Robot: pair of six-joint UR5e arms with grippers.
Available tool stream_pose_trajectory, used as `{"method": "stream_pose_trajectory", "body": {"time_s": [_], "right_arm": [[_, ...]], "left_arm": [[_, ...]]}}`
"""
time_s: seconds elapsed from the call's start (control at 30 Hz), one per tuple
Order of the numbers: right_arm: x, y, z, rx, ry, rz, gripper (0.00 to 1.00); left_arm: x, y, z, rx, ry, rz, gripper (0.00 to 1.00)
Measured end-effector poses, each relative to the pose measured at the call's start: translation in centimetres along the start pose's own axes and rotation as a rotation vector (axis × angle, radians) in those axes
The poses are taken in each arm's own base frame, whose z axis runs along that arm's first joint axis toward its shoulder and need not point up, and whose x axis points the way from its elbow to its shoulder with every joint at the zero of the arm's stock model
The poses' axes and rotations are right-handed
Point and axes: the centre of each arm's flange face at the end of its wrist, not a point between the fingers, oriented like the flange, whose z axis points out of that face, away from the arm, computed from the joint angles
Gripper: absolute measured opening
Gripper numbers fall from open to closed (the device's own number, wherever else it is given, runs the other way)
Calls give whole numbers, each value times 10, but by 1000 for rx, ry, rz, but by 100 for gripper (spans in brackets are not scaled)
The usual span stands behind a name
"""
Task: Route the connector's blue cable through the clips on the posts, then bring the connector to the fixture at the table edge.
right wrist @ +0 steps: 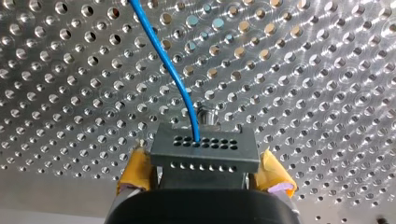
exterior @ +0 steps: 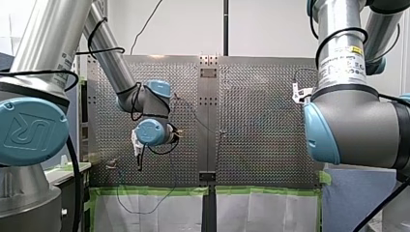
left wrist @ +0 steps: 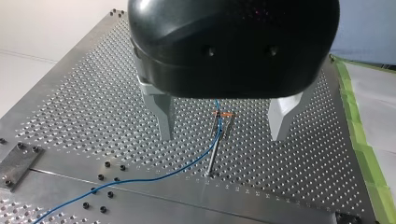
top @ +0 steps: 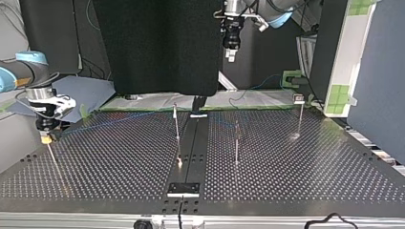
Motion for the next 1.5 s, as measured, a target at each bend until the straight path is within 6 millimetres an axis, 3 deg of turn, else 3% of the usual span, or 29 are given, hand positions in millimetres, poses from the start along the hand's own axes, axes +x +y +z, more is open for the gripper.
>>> {"method": "stream_pose_trajectory", "body": {"time_s": [1.5], "right_arm": [[-6,23,-7,-258,-53,75,99]], "left_arm": [[0,1,1,-4,-2,-1,100]]}}
